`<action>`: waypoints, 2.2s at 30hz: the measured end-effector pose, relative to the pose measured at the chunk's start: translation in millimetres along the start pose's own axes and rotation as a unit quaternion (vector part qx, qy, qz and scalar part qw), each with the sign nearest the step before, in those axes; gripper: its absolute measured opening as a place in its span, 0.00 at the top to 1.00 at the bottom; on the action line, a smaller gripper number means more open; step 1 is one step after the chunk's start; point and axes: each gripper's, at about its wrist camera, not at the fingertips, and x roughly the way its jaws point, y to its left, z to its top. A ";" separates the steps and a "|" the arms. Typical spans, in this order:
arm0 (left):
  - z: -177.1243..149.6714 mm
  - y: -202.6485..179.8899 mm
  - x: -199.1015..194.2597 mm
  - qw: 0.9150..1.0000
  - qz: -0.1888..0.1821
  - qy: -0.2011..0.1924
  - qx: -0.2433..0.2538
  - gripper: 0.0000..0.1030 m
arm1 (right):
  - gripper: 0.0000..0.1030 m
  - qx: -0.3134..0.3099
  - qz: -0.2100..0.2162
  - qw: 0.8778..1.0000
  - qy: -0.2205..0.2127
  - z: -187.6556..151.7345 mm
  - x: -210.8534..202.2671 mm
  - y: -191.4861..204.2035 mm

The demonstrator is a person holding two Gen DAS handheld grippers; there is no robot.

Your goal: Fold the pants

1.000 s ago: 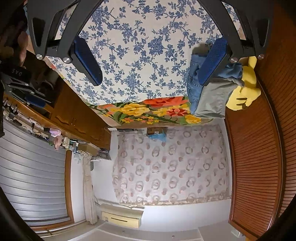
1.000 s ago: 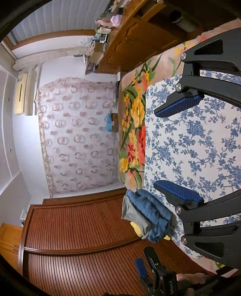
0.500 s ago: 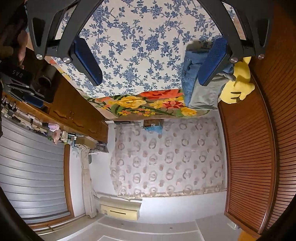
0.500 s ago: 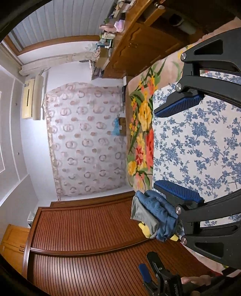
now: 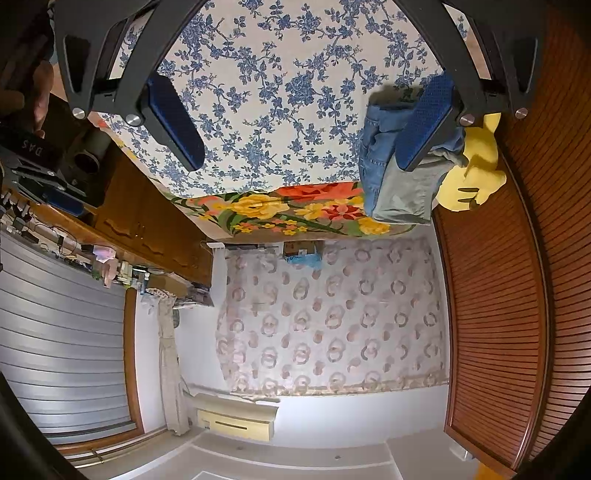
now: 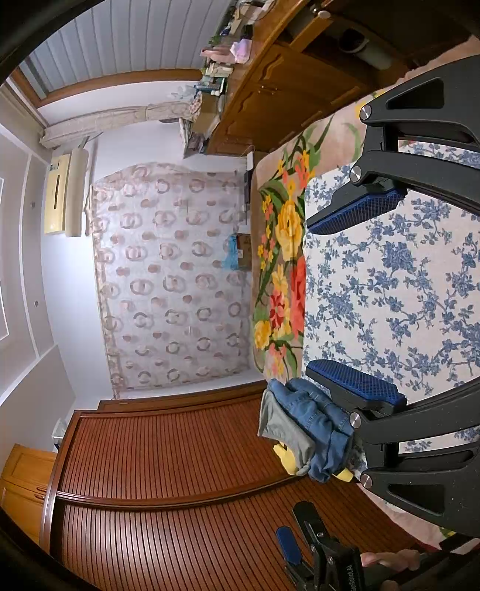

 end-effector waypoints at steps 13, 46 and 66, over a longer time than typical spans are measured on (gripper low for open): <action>0.6 -0.6 0.4 1.000 0.000 0.000 0.000 0.00 | 0.30 -0.001 0.001 1.000 0.001 -0.8 0.8 -3.9; 2.2 -1.4 0.7 1.000 0.000 0.001 0.000 0.00 | 0.30 -0.003 0.003 1.000 0.004 -3.0 -0.6 -6.2; -0.4 1.4 1.7 1.000 0.001 0.000 -0.001 0.00 | 0.30 -0.003 0.003 1.000 0.002 -2.9 -1.4 -7.1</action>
